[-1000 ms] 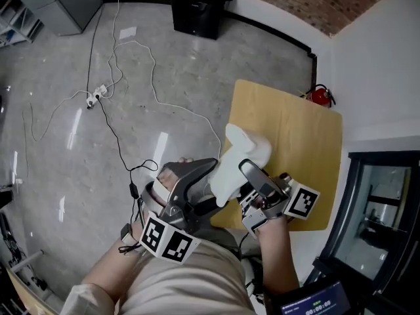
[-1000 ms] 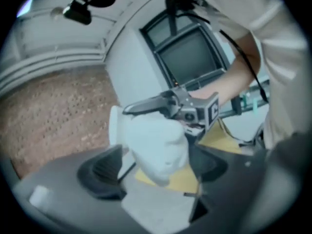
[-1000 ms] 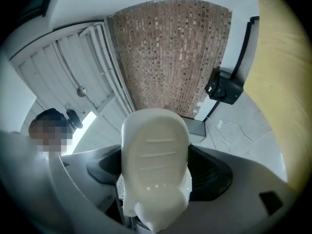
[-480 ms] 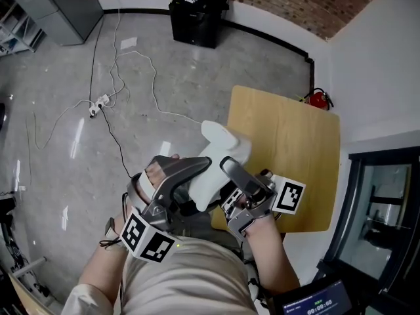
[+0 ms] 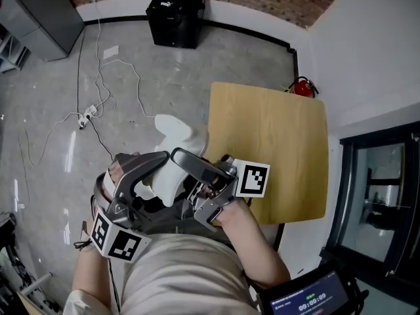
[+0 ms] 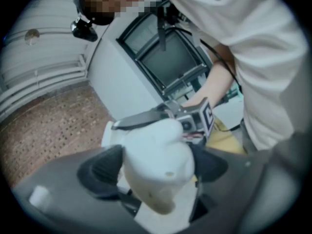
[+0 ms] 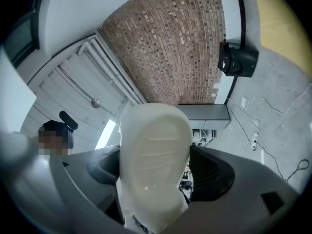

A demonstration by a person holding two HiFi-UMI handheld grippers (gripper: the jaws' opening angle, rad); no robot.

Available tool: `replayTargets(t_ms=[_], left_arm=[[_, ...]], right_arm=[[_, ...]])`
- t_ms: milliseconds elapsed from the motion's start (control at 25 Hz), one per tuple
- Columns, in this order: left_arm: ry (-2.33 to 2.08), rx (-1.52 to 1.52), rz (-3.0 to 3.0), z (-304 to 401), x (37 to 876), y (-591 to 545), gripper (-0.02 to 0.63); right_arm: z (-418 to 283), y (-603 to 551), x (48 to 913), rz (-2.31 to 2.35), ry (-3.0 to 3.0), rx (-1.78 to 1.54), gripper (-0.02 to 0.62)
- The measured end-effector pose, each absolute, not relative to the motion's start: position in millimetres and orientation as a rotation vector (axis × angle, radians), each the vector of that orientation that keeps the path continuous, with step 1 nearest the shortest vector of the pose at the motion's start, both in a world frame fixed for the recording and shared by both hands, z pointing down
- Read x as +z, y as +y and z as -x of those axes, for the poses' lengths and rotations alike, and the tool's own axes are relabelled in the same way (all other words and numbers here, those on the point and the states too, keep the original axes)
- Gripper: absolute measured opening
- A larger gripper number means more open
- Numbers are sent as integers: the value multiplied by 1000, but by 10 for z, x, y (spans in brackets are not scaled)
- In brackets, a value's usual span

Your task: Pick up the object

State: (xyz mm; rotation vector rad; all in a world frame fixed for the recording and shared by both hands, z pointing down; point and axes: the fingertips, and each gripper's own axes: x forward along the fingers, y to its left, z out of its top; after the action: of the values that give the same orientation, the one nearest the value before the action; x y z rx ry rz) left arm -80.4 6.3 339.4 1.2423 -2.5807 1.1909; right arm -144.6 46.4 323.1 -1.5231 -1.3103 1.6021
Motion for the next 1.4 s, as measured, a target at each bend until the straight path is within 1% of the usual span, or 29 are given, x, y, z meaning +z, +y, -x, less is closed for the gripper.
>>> replayTargets(t_ms=[1400], left_arm=[[-2530, 1240, -1246, 725, 3412, 96, 417]], right_arm=[[1361, 543, 3259, 1525, -1230, 1607, 408]])
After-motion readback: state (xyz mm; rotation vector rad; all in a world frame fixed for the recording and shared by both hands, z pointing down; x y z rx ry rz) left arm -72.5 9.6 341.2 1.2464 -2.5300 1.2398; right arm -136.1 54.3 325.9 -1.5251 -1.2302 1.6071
